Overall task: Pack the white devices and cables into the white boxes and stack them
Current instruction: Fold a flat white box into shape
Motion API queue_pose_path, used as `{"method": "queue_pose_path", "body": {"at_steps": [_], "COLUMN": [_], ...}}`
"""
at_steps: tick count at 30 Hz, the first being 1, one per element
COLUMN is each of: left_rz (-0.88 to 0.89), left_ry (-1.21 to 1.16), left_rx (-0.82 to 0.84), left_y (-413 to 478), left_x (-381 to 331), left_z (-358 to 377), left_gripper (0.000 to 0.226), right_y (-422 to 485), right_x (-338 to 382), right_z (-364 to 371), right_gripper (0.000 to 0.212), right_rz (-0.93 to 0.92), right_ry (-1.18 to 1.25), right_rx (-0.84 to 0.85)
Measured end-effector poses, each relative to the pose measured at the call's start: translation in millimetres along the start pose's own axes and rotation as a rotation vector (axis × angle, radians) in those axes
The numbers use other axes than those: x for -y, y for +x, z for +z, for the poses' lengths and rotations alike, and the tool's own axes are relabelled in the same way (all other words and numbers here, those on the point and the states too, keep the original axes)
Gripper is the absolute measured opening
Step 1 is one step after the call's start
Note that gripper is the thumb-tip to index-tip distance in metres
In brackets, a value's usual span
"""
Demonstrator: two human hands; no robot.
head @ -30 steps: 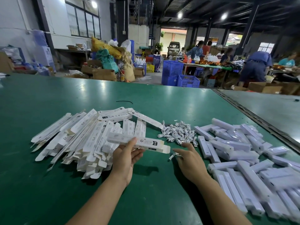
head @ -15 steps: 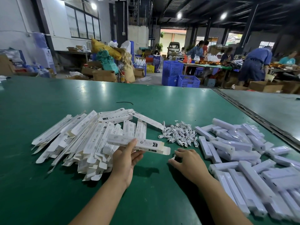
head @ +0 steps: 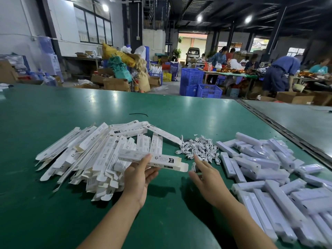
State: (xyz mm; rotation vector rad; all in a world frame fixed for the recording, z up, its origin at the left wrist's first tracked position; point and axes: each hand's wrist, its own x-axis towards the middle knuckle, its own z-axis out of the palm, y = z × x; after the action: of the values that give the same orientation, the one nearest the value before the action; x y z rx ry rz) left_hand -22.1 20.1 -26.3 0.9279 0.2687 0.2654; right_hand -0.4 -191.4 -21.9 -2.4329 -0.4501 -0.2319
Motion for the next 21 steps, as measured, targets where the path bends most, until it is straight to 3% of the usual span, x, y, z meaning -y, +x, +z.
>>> {"method": "queue_pose_path", "body": {"at_steps": [3,6,8,12,16,19,21], "left_rz": [0.017,0.039,0.063,0.114,0.159,0.184,0.189], "left_ry": [0.003,0.015,0.037,0.086,0.125,0.147,0.165], "left_rx": [0.004,-0.013,-0.014,-0.013,-0.012,0.001,0.025], "left_y": [-0.4,-0.2,-0.1,-1.0,-2.0,-1.9,-2.2], "left_x": [0.0,-0.4,-0.5,0.1,1.4,2.8,4.3], "left_z": [1.0,1.7,2.5,3.9,3.7,3.6,3.7], "left_gripper": [0.024,0.017,0.009,0.006,0.01,0.011,0.013], "right_y": [-6.3,-9.5,-10.0,-8.2,-7.5,-6.8,-5.8], "right_x": [8.7,16.4,18.1,15.6,15.6,16.7,16.9], "right_z": [-2.2,-4.5,-5.8,-7.0,-8.1,-7.4,-5.4], "right_gripper": [0.059,0.028,0.02,0.025,0.017,0.017,0.006], "right_rz": [-0.056,-0.037,-0.028,-0.052,-0.06,0.007,0.081], "right_ry": [0.123,0.296,0.356,0.349,0.265,0.293,0.349], "right_rx": [0.029,-0.006,-0.032,-0.075,-0.149,-0.159,-0.144]}}
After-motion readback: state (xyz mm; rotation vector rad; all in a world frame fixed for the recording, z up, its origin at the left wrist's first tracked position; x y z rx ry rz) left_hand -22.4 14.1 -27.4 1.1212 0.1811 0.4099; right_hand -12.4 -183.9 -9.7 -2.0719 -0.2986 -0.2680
